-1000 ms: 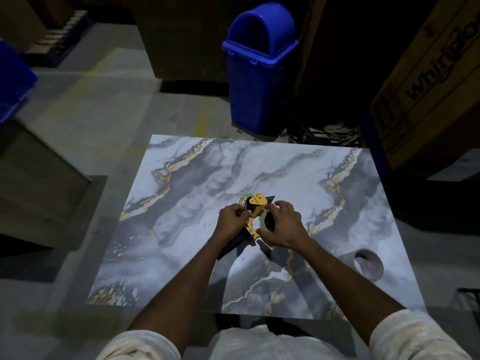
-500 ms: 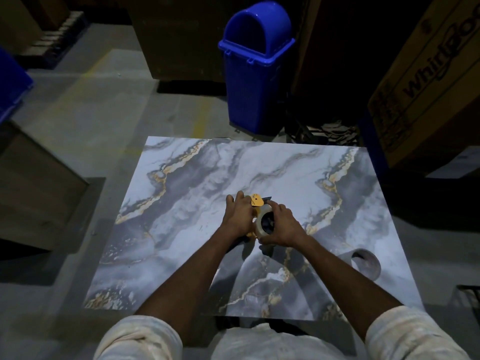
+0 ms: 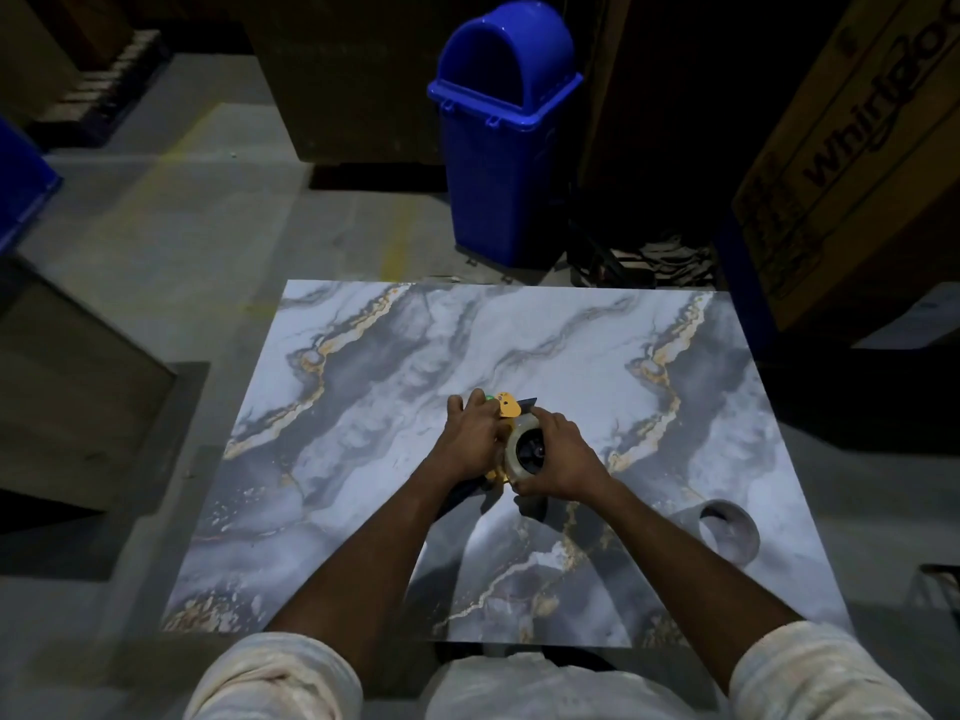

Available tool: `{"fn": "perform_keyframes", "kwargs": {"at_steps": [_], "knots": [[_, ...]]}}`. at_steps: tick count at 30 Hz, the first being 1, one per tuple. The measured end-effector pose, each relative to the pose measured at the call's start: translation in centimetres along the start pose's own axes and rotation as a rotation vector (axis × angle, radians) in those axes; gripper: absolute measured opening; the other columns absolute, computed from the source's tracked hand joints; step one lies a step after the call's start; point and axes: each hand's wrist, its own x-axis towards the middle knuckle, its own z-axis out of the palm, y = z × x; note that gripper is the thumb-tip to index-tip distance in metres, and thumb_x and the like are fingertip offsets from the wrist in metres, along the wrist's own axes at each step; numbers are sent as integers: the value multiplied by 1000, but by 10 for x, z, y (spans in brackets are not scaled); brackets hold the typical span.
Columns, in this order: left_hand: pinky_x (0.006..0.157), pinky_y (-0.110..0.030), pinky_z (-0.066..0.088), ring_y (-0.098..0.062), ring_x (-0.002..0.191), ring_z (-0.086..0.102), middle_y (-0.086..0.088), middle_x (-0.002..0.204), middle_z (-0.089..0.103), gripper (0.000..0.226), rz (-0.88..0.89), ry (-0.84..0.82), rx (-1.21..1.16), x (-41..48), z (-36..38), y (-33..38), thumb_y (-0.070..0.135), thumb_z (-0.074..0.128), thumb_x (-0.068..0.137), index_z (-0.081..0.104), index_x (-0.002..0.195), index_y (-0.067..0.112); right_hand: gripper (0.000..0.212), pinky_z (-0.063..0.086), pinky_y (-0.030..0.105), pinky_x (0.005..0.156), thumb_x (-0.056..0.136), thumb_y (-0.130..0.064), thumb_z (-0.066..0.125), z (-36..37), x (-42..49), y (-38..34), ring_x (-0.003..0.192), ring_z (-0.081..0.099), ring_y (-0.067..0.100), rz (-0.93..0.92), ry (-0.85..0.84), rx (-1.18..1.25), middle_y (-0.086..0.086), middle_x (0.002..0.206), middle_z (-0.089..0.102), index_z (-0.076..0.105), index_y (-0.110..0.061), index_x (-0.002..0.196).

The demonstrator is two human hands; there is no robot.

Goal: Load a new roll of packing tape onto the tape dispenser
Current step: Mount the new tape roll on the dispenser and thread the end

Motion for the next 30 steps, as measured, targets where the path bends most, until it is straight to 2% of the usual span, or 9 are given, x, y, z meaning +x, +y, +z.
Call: {"fn": "perform_keyframes", "kwargs": {"at_steps": [2,4,10,15,20,23,26,28,30], "knots": [[88,-43,26,-27,108,42,4,96,47,22,38,15,25,-1,2,-3,26,58,94,76,107,24,122,49,44,100,57,-46,91,1,-1,0,131,40,28,0,4,-3,6,142,41,24,-18,155],[88,-45,30,-28,106,43,1,98,51,22,55,30,31,-1,3,-5,27,59,93,76,108,23,123,48,43,102,57,-46,91,1,-2,1,132,40,28,6,9,6,6,143,42,23,-17,155],[86,-43,28,-23,103,43,1,96,58,17,105,21,43,2,2,-4,26,62,91,74,86,17,130,48,44,107,50,-56,88,-2,-9,7,137,42,24,31,27,40,1,149,44,24,-19,157],[81,-40,26,-22,97,45,5,86,53,18,77,49,61,5,5,-3,21,61,89,74,80,14,106,55,42,91,45,-58,86,-2,-15,12,117,54,18,16,76,83,-8,126,56,42,-32,138],[81,-40,31,-20,96,46,3,88,58,15,-11,10,60,10,13,-5,20,64,84,74,75,13,99,56,42,88,46,-57,86,3,-22,17,113,56,16,15,89,108,-11,121,56,44,-34,133],[75,-39,31,-23,93,48,0,87,57,10,-78,-6,20,11,13,-1,15,62,78,63,68,14,99,56,41,88,46,-57,86,2,-25,19,113,56,16,17,96,125,-11,123,56,44,-34,133],[62,-34,28,-31,79,51,-7,84,51,18,-151,30,-107,11,17,1,11,64,71,46,67,14,96,56,38,87,47,-57,86,1,-27,23,111,56,14,27,107,138,-12,121,56,46,-33,130],[55,-34,35,-33,76,54,-10,86,50,16,-157,26,-179,10,24,0,10,65,71,50,65,10,104,55,37,91,46,-59,86,2,-29,25,115,55,15,44,97,133,-9,126,55,44,-29,135],[57,-38,47,-32,80,57,-10,93,54,14,-139,-2,-199,8,30,-2,15,64,75,59,66,5,108,53,37,95,46,-59,86,4,-33,28,120,53,17,49,88,121,-6,130,52,42,-27,139]]}}
